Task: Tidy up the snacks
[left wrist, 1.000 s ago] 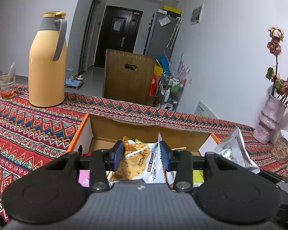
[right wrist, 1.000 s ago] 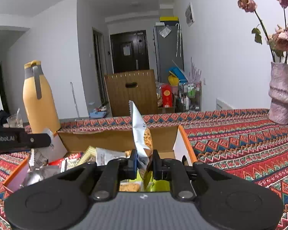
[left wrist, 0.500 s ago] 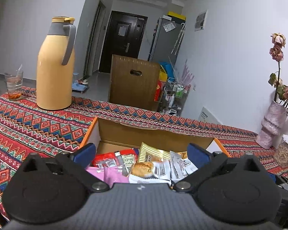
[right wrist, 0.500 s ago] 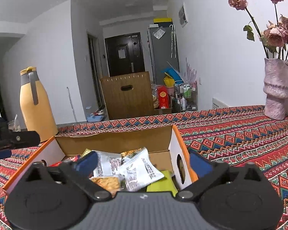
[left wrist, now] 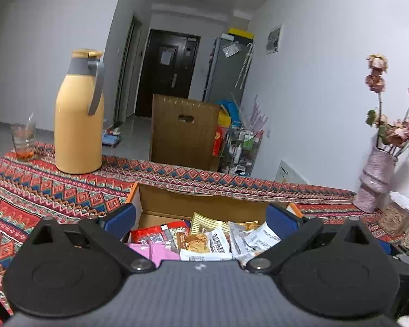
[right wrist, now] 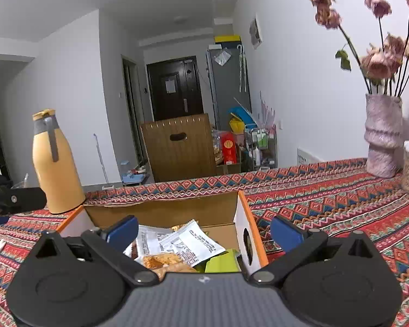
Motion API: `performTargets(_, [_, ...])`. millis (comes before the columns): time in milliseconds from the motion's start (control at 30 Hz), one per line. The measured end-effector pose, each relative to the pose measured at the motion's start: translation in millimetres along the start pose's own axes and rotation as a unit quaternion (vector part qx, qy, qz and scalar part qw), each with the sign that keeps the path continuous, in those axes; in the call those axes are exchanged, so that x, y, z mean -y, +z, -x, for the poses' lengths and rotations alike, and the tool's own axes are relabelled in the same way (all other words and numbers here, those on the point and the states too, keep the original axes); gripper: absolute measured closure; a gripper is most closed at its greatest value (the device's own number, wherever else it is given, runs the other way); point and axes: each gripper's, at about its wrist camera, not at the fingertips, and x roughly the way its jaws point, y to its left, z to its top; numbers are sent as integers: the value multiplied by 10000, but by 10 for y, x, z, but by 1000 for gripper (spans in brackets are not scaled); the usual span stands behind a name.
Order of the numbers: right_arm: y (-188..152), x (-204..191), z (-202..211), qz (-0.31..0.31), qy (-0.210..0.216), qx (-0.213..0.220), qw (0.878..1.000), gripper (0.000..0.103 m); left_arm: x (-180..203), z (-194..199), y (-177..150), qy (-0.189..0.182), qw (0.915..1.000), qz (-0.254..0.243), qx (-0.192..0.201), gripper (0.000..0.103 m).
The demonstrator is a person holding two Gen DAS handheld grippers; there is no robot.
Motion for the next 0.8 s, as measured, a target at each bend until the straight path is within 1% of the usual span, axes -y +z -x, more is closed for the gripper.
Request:
performTargets(233, [-69, -23, 556, 112, 92, 101, 9998, 0, 2, 535, -65, -156, 9996, -171, 144, 0])
performTargets(467, [-329, -15, 1130, 226, 218, 64, 9995, 0, -101, 1010, -264, -263, 9993, -246, 130, 0])
performTargets(533, [-423, -17, 1261, 278, 215, 11, 9994, 0, -132, 1118, -346, -324, 9990, -291, 80, 0])
performTargets(633, [-570, 3, 1451, 292, 225, -89, 9993, 0, -186, 1258, -503, -321, 9988, -364, -12, 0])
performTargets(800, [-792, 38, 1680, 268, 243, -284, 9989, 0, -290, 1399, -767, -367, 9981, -375, -317, 0])
